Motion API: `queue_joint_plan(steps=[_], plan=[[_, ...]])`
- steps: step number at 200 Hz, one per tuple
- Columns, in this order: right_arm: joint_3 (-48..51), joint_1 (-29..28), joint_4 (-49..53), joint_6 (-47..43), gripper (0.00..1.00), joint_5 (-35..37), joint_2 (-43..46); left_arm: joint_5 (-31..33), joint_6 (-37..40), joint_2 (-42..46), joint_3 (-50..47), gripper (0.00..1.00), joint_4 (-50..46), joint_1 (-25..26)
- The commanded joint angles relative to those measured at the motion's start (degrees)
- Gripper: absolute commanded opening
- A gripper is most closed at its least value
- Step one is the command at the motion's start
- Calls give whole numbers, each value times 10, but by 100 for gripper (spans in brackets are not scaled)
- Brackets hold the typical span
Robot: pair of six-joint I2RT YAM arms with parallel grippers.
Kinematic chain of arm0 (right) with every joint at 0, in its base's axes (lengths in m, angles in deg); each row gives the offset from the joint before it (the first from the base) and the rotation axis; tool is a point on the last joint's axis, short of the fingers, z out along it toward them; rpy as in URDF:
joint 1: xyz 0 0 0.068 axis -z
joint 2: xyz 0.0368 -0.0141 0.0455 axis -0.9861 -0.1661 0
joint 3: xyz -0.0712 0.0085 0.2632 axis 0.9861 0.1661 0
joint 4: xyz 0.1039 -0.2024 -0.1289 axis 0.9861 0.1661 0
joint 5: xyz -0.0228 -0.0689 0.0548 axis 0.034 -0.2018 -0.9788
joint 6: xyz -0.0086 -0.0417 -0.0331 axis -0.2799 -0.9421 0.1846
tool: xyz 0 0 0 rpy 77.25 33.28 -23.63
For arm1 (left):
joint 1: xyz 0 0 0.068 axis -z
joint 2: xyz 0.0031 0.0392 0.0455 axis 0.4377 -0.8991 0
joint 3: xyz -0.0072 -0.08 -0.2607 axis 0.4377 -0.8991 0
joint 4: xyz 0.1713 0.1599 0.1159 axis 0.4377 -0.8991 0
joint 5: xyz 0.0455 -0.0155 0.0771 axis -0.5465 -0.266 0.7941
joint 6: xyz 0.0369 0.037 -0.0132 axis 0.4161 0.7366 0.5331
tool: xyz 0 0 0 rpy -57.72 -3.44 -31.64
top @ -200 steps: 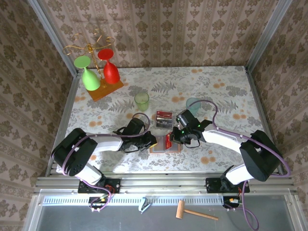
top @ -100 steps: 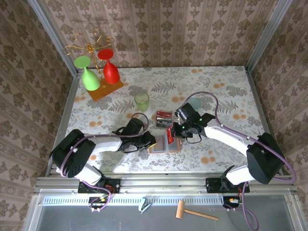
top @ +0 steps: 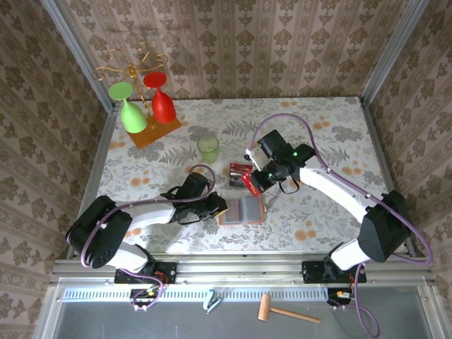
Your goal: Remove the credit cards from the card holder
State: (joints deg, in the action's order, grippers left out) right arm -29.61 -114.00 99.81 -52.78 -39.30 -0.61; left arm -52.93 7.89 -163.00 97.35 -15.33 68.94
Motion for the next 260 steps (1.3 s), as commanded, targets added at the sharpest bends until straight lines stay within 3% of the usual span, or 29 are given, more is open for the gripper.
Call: queue_joint_plan(steps=[1, 49, 94, 147, 260], plan=[[-40, 5, 53, -156, 1, -11, -20, 14, 1, 24, -16, 15, -22, -6], [-126, 12, 100, -317, 0, -16, -74, 22, 2, 70, -42, 15, -42, -25], [-233, 28, 167, -398, 0, -3, -156, 23, 11, 118, -63, 15, -75, -54], [-360, 42, 246, -448, 0, 0, -262, 17, 18, 138, -66, 15, -95, -82], [-564, 61, 360, -491, 0, -17, -433, -12, 34, 78, -31, 15, -85, -113]])
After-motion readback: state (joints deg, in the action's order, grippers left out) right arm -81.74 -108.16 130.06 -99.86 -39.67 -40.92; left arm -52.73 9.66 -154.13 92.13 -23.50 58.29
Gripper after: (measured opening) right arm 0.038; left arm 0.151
